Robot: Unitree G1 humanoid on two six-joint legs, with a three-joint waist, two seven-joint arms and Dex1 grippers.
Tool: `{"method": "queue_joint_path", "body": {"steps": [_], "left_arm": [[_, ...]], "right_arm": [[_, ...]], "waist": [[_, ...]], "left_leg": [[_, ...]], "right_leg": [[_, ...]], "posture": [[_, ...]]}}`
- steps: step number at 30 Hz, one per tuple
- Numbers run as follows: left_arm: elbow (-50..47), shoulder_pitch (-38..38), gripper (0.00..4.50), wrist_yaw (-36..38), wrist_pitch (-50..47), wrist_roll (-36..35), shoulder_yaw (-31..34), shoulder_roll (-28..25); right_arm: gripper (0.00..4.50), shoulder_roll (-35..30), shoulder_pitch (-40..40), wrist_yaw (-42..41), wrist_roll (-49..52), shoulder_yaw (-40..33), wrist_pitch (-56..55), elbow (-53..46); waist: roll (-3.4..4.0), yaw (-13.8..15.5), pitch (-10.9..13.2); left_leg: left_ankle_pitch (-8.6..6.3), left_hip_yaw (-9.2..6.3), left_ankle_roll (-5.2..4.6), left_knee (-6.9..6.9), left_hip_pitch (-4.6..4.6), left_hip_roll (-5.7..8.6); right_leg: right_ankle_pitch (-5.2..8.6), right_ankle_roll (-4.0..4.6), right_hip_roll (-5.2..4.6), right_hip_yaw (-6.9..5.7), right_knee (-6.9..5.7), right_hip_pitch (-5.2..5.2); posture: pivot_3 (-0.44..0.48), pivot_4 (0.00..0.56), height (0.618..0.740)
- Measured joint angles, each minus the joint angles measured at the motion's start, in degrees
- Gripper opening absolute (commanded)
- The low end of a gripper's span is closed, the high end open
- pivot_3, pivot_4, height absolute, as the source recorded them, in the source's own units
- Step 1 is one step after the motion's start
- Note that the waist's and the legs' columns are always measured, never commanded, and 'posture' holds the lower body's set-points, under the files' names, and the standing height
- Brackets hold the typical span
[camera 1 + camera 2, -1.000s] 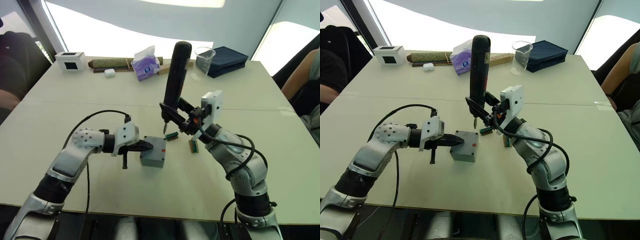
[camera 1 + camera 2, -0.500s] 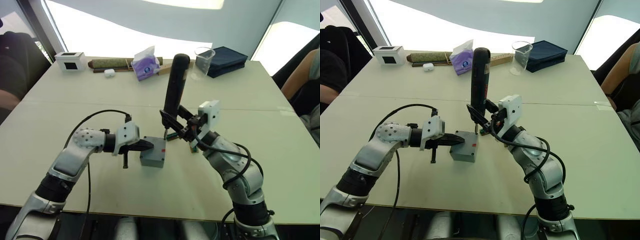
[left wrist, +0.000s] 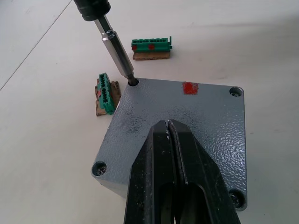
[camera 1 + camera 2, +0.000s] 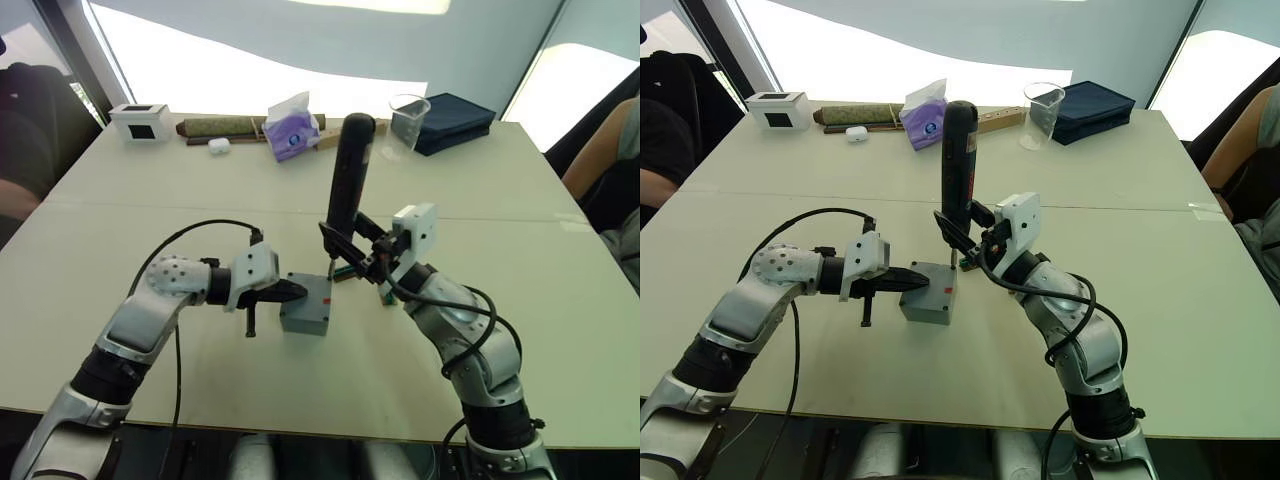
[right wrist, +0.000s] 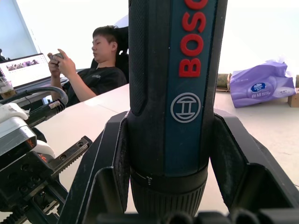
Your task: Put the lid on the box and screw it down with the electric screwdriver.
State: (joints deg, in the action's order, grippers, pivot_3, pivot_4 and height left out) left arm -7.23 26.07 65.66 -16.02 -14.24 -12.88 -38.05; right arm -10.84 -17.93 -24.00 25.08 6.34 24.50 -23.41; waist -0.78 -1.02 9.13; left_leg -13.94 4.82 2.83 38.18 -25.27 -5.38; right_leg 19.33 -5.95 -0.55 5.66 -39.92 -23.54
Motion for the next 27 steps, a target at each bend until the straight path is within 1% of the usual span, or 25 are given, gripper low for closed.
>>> {"method": "queue_joint_path", "body": {"steps": [10, 12, 15, 20, 27], "left_arm": [[-0.3, -0.7, 0.0, -0.5, -0.1, 0.0, 0.0, 0.0], [-0.3, -0.9, 0.0, -0.6, 0.0, 0.1, 0.0, 0.0], [-0.3, -1.2, 0.0, -0.9, 0.0, 0.6, -0.3, 0.0], [-0.4, -1.8, 0.0, -1.1, 0.0, 1.1, -0.5, 0.1], [-0.7, -2.5, 0.0, -1.5, -0.6, 1.1, -0.6, 0.3]], "right_arm": [[1.8, -2.1, 0.1, -2.0, -1.6, 1.6, 0.2, -0.1], [1.8, -3.9, -0.2, -2.5, -2.1, 2.2, 1.2, -0.3], [1.8, -5.4, -0.6, -3.0, -3.1, 3.6, 2.0, -0.6], [1.8, -5.4, -1.2, -2.2, -3.4, 3.7, 4.4, -0.7], [1.8, -5.3, -1.6, -1.7, -3.3, 3.4, 6.7, -1.0]], "waist": [[-0.02, 0.0, -0.1], [-0.03, 0.0, -0.1], [-0.06, 0.0, -0.2], [-0.29, 0.0, -0.9], [-0.37, 0.0, -1.4]], "left_leg": [[0.0, 0.0, -0.01, -0.03, 0.36, 0.0], [-0.01, 0.02, -0.01, -0.05, 0.51, 0.0], [-0.03, 0.02, -0.04, -0.19, 1.0, 0.0], [-0.07, 0.02, -0.1, -0.27, 1.22, 0.0], [-0.15, 0.02, -0.23, -0.31, 1.31, 0.0]], "right_leg": [[0.01, 0.01, 0.0, 0.0, 0.01, 0.35], [0.02, 0.01, 0.0, 0.01, 0.02, 0.5], [0.04, 0.03, 0.01, 0.01, 0.17, 0.98], [0.04, 0.04, 0.0, 0.0, 0.36, 1.26], [0.05, 0.05, -0.01, 0.0, 0.5, 1.4]], "posture": [[0.0, 0.15, 0.721], [0.0, 0.15, 0.721], [0.0, 0.15, 0.721], [0.0, 0.15, 0.721], [0.0, 0.15, 0.721]]}}
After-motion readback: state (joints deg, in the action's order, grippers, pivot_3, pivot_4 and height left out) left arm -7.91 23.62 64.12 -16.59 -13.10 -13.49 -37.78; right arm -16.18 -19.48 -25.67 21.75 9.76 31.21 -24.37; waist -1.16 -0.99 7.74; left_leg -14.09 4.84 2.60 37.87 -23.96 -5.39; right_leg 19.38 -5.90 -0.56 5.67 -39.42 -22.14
